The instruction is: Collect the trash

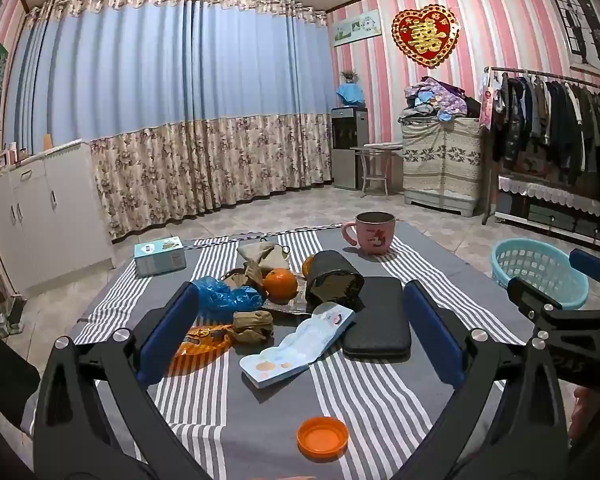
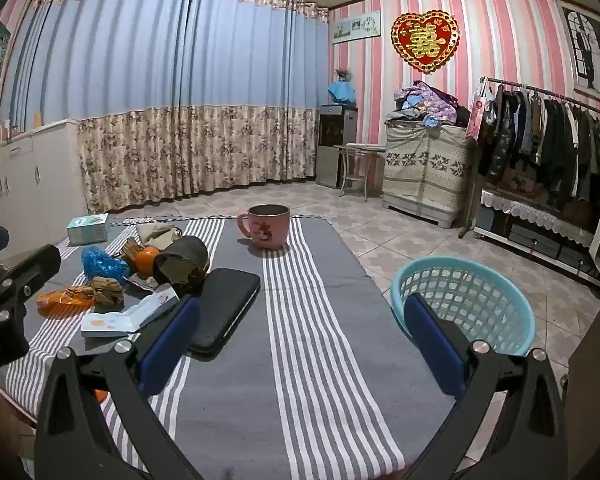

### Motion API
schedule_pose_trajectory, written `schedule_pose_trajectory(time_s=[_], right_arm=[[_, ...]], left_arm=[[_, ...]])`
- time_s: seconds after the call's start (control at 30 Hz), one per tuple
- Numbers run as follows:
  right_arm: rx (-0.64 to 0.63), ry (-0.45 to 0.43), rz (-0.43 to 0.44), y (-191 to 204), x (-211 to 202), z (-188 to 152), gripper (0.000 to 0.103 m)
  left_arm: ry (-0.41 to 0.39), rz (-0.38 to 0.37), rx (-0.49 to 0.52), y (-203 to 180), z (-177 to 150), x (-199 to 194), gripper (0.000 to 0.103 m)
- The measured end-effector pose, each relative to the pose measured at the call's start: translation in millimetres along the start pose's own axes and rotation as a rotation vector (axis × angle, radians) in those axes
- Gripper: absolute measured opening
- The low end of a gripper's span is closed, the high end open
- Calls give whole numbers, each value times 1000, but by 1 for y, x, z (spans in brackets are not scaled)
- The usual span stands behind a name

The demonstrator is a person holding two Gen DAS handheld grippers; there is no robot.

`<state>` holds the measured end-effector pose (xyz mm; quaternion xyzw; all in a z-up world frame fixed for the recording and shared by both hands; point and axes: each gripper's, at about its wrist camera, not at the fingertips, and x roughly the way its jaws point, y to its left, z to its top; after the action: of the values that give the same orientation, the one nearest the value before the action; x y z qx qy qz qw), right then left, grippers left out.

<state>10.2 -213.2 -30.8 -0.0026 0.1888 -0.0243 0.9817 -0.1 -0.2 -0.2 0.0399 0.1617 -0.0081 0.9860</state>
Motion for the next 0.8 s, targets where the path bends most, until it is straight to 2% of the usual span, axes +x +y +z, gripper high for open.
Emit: schedule_pose_trajectory(time_s=[0.5, 0.8], right_arm=[[-2, -2, -7, -6, 1, 1, 99], [3, -2, -7, -16, 0, 2, 99]], left_arm=[[6, -3, -8, 13, -3, 0, 98], [13, -4, 0, 2, -4, 1, 98]])
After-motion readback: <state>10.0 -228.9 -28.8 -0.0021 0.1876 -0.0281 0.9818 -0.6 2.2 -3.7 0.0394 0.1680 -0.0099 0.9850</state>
